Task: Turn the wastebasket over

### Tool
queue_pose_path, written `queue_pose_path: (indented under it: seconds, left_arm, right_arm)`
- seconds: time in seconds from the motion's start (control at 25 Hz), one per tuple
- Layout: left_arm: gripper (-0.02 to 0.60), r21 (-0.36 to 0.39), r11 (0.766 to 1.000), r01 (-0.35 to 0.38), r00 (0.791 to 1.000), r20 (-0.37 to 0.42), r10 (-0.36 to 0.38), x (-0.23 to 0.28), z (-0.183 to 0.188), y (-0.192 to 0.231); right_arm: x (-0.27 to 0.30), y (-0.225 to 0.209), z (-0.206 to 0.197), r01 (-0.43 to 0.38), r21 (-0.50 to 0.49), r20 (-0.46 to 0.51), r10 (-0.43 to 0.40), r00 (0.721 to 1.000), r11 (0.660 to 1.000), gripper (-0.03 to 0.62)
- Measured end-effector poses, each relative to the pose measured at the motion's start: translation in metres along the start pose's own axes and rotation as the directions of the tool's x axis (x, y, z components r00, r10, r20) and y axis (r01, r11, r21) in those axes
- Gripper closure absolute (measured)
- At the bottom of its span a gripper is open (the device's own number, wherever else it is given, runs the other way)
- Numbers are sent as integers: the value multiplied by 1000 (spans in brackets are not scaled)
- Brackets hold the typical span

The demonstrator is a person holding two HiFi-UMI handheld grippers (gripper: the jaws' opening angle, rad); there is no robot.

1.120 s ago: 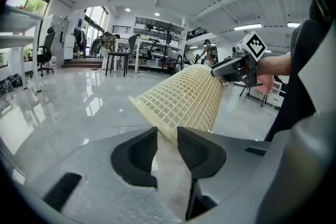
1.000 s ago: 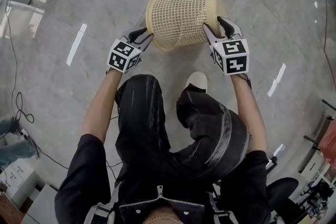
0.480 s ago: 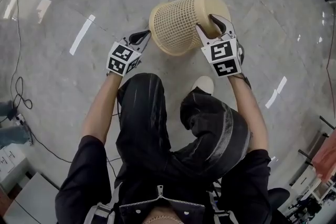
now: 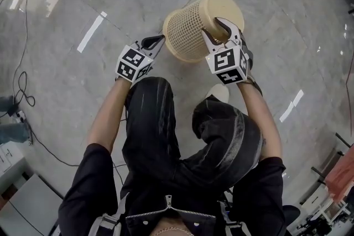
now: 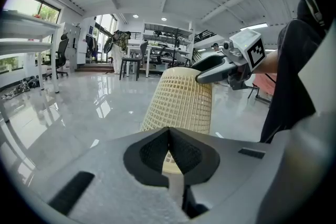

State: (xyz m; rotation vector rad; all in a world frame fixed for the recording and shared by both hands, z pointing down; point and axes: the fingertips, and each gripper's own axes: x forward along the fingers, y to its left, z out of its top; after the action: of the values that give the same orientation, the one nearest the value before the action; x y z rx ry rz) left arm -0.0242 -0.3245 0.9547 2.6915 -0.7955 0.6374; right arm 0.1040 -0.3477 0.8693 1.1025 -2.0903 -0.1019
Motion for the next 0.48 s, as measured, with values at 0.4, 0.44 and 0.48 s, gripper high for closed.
queue_pose_path:
  seconds: [0.4, 0.44, 0.48]
  left_arm:
    - [577, -43, 999, -8, 1000, 7, 8, -8, -7, 1]
    - [577, -43, 999, -10, 1000, 7, 10, -10, -8, 2]
    - [577, -45, 999, -14, 1000, 6, 14, -11, -9, 3]
  right_arm:
    - [11, 27, -1, -48, -74, -26, 46, 999, 996, 396]
    - [15, 29, -6, -54, -97, -52, 49, 997, 994, 399]
    - [19, 32, -14, -63, -114, -84, 53, 995, 992, 406]
